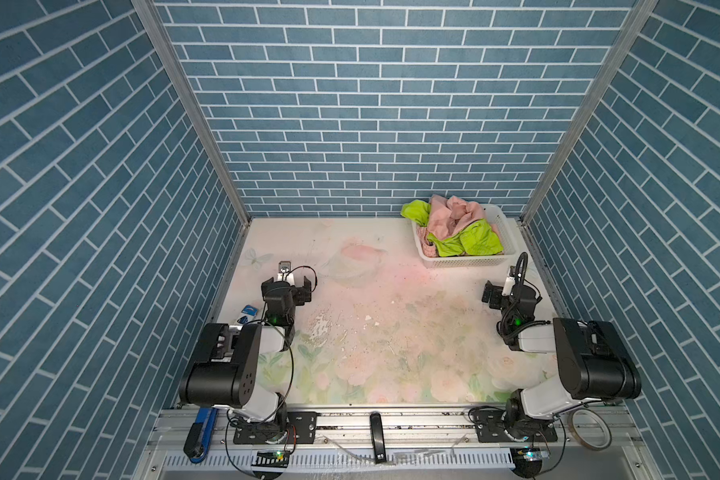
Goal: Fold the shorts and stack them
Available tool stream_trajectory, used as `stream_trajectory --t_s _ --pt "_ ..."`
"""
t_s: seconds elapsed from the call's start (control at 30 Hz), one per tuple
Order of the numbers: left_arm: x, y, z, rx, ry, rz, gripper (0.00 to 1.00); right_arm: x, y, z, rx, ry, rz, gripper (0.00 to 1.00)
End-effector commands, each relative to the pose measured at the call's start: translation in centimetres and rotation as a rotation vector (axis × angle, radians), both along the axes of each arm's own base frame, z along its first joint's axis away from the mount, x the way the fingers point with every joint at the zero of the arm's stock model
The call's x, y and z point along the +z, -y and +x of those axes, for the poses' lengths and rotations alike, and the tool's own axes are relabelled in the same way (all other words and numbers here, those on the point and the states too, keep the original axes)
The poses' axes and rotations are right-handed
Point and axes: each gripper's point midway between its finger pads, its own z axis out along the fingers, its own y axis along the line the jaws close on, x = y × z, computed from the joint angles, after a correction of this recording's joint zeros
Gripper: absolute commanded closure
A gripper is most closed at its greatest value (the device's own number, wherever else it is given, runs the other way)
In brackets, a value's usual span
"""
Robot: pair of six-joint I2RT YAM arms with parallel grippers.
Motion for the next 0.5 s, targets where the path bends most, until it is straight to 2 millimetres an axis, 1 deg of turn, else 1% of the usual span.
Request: stream_trajectory --t_s 0.0,0.47 --pt "-0.74 -0.04 -0.13 -0.004 -0.026 0.005 0.00 0.55 0.23 0.42 -0.013 0.017 -0.004 0.01" --pt "-0.70 -0.06 -0.11 -0.003 -0.025 0.006 0.00 0.55 0.15 0.50 -0.009 0.014 0.003 0.01"
